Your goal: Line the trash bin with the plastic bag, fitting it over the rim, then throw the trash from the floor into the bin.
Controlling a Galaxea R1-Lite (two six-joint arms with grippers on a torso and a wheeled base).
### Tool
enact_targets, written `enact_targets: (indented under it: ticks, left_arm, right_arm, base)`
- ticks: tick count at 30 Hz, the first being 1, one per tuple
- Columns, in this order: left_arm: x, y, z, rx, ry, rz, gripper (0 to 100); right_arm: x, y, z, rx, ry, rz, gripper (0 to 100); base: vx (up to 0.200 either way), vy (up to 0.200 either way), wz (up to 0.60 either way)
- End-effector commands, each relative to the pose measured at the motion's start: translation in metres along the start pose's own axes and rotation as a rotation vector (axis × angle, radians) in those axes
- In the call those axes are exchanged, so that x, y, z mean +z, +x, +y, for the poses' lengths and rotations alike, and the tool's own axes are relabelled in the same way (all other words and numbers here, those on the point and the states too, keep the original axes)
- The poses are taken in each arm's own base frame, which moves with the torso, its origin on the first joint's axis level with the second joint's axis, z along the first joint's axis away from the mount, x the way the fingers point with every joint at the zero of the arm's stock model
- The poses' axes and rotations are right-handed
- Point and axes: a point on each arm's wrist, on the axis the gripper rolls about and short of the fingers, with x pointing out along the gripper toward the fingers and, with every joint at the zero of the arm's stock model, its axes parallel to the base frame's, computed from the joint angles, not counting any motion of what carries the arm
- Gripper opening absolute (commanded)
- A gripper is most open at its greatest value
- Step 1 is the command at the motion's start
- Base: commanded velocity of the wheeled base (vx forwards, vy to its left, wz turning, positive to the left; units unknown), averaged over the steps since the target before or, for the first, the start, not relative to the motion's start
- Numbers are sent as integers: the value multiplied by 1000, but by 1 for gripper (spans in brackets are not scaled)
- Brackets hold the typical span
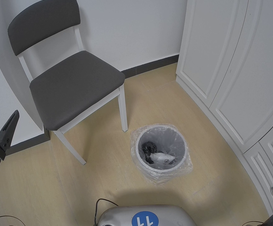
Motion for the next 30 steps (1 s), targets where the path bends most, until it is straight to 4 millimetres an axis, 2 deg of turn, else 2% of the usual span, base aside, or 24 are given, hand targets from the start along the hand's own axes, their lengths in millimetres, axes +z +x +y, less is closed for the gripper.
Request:
enact_targets:
  ticks: [1,15,30]
  left_arm:
    - [1,0,-1,-8,-4,-5,100]
    - [2,-2,0,-4,-8,-18,100]
    - [2,-4,0,-2,-2,-25,100]
  right_arm:
    - [0,-21,-8,-63,22,-104,100]
    - [-16,-43,-15,-85,18,-135,100]
    - [-34,-47,-13,110,-21,-34,100]
  base:
    - [0,0,0]
    - [0,0,0]
    - [0,0,0]
